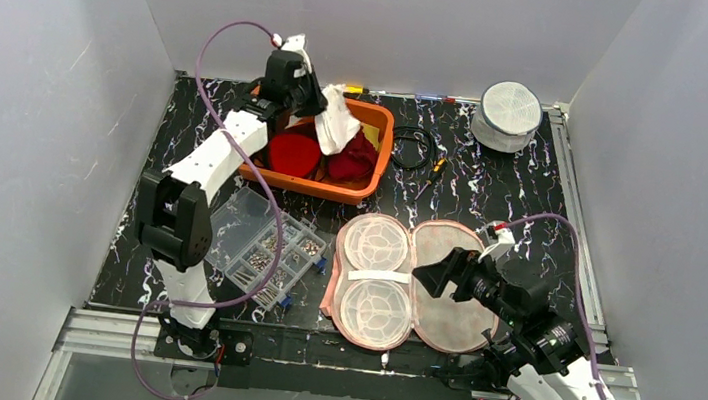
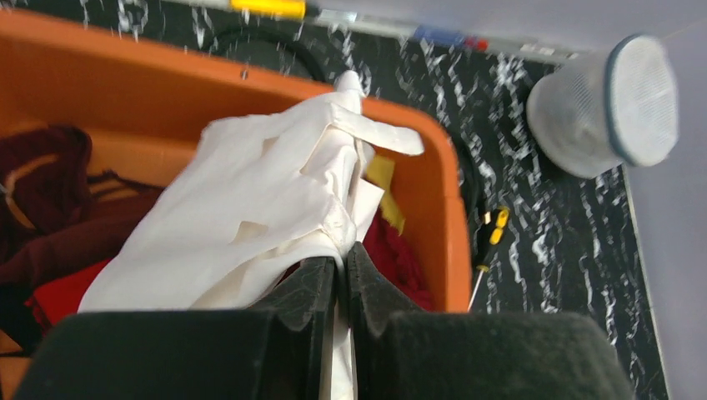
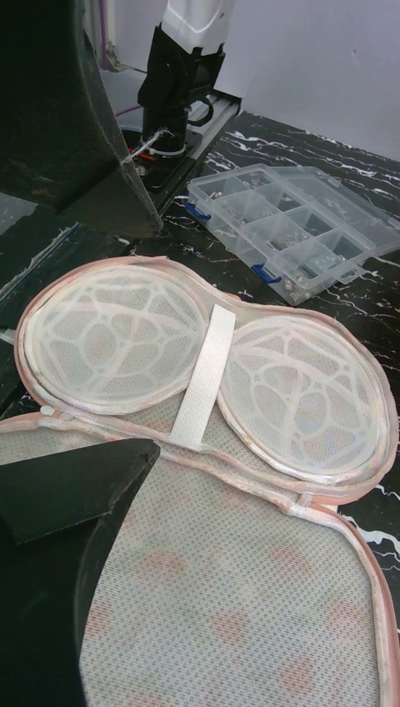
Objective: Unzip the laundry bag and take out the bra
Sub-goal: Place the bra in the bin.
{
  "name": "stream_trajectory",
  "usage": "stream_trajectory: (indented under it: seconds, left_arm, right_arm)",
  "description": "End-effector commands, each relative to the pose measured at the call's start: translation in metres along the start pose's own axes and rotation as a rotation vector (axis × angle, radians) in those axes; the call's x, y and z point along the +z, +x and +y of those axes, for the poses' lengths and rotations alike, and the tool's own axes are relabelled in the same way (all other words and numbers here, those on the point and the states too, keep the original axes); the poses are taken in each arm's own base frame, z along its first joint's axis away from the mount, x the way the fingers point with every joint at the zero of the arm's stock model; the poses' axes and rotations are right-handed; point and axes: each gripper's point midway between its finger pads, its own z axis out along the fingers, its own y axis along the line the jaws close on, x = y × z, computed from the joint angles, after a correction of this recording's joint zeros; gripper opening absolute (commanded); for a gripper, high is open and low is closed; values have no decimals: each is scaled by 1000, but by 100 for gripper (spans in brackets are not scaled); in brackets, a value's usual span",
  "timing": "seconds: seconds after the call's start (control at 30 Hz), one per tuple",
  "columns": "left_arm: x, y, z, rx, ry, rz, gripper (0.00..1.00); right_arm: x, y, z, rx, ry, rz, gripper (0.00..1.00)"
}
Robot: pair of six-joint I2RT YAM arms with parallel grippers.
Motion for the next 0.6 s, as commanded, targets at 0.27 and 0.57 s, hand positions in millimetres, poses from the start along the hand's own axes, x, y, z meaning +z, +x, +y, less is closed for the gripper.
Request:
stream_trajectory:
  seconds: [0.27, 0.57]
  left_arm:
    - [4, 57, 10, -53, 63, 119, 38]
    - [-32, 54, 18, -60, 6, 101, 70]
  right_arm:
    - [9, -1, 4, -19, -33, 2, 98]
    - [11, -1, 3, -11, -30, -1, 98]
